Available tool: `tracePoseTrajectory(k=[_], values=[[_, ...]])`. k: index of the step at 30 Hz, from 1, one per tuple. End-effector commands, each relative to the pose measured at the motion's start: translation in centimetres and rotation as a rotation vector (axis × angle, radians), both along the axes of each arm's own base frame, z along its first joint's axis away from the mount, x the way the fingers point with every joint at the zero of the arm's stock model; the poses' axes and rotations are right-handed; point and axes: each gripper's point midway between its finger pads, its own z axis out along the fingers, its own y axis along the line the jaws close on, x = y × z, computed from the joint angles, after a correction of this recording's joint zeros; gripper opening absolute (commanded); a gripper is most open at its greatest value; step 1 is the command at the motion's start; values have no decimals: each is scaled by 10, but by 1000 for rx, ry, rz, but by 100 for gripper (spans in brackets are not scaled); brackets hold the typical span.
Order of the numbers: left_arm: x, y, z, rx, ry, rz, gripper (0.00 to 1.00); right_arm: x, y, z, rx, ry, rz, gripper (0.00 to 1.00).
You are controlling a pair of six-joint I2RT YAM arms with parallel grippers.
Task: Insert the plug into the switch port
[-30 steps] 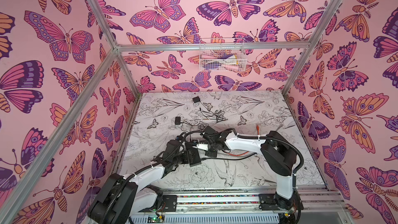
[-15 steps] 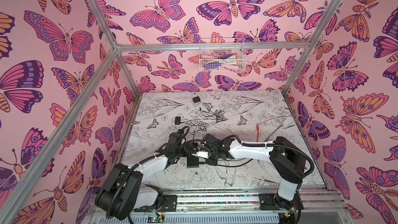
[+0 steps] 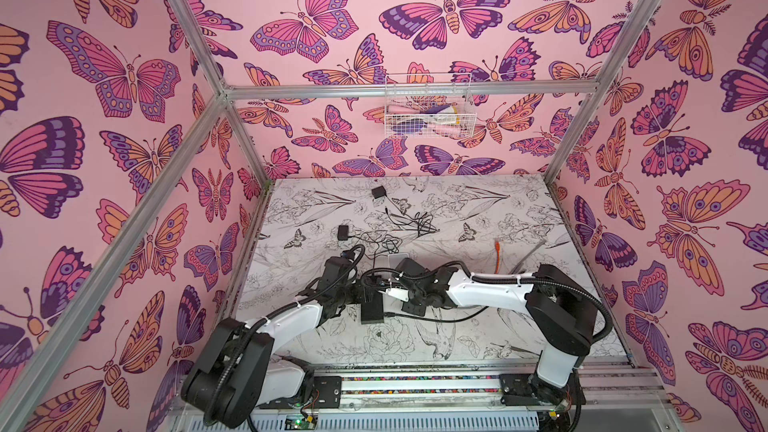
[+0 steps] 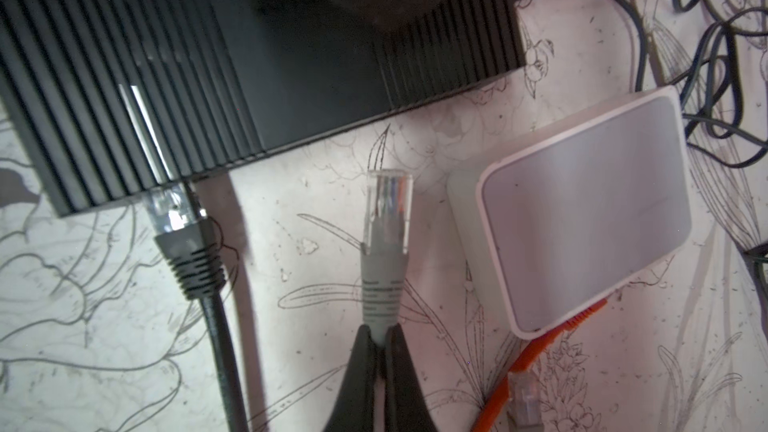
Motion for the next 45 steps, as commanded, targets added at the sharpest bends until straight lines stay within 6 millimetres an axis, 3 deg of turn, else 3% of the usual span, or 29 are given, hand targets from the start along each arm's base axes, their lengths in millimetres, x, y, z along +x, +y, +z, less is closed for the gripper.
tracePoseTrajectory(k=[1, 12, 19, 22, 31, 35, 45], values=[[3, -4, -4, 5, 28, -30, 62, -8, 2, 1, 17, 32, 7, 0], [13, -16, -10, -20, 59, -59, 59, -39, 27, -7, 24, 89, 80, 0], [13, -26, -8, -73, 48, -94, 54, -66, 66, 1, 123, 115, 138, 0], [13, -27, -6, -78, 42, -101, 54, -66, 73, 8, 155, 108, 133, 0], [7, -16, -5, -52, 25, -70, 54, -29, 24, 18, 6, -8, 12, 0], [2, -5, -6, -36, 17, -27, 54, -23, 4, 18, -31, -10, -25, 0], [-5, 3, 0, -46, -6, -4, 54, -29, -4, -1, -107, 62, -21, 0]])
